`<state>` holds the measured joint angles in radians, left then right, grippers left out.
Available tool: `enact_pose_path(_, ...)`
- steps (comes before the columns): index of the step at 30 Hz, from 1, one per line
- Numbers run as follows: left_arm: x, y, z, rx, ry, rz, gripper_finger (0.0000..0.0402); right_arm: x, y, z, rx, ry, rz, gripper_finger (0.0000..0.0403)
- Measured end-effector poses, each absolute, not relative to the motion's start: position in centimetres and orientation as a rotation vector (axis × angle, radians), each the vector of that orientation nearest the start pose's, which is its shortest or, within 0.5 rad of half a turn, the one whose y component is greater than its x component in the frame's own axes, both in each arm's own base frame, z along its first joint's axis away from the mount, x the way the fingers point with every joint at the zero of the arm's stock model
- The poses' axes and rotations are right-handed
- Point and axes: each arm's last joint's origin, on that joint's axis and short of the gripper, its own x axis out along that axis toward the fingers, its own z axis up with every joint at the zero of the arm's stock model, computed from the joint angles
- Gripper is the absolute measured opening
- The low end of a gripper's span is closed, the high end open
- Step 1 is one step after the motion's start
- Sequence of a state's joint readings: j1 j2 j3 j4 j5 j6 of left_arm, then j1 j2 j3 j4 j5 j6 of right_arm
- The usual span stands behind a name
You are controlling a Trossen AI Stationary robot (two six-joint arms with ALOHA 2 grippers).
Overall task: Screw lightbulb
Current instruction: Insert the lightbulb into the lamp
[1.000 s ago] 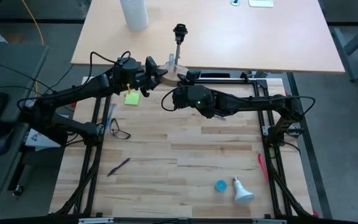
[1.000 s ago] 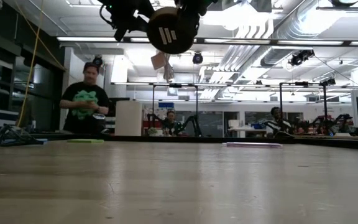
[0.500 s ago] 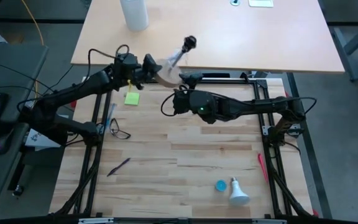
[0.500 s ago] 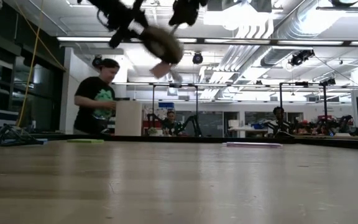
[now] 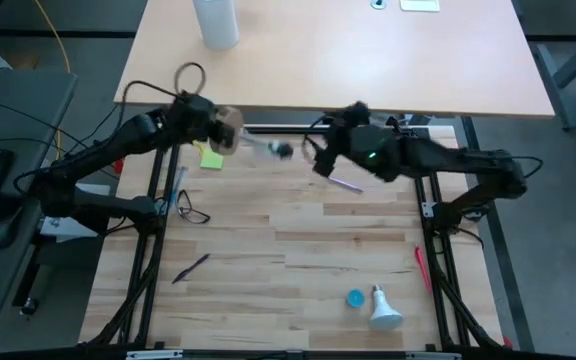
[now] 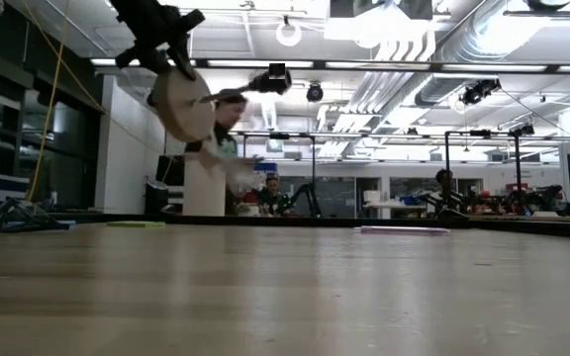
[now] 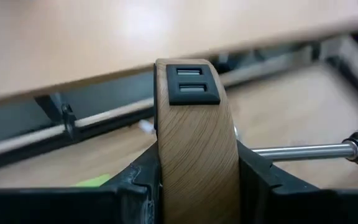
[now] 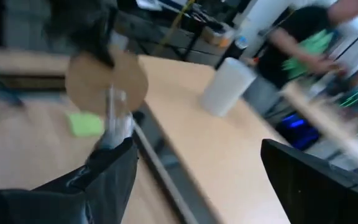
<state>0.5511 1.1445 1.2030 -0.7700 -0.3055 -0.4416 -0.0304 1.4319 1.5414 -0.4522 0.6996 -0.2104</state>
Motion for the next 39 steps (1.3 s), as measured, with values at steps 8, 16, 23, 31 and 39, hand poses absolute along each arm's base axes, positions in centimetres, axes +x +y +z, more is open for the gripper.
enact_pose_path(8, 19.7, 10.6, 38.5, -0.296, 0.482, 0.876, 0.0120, 27.8, -6.3, 43.2, 0.135, 0.297, -0.602, 0.0332)
enact_pose_path(16, 18.3, 9.3, 45.8, -0.326, 0.252, 0.706, 0.0120, 27.0, -9.4, 42.0, 0.129, 0.432, -0.547, 0.0332)
enact_pose_path(23, 17.5, 8.9, 48.9, -0.328, 0.102, 0.679, 0.0120, 29.3, -11.7, 40.5, 0.182, 0.421, -0.404, 0.0284)
enact_pose_path(31, 16.8, 9.8, 49.5, -0.335, 0.017, 0.839, 0.0120, 33.7, -9.0, 38.6, 0.178, 0.397, -0.185, 0.0021)
enact_pose_path(39, 17.1, 9.8, 50.6, -0.445, -0.134, 0.744, 0.0120, 37.9, -8.9, 37.5, 0.196, 0.193, -0.224, 0.0002)
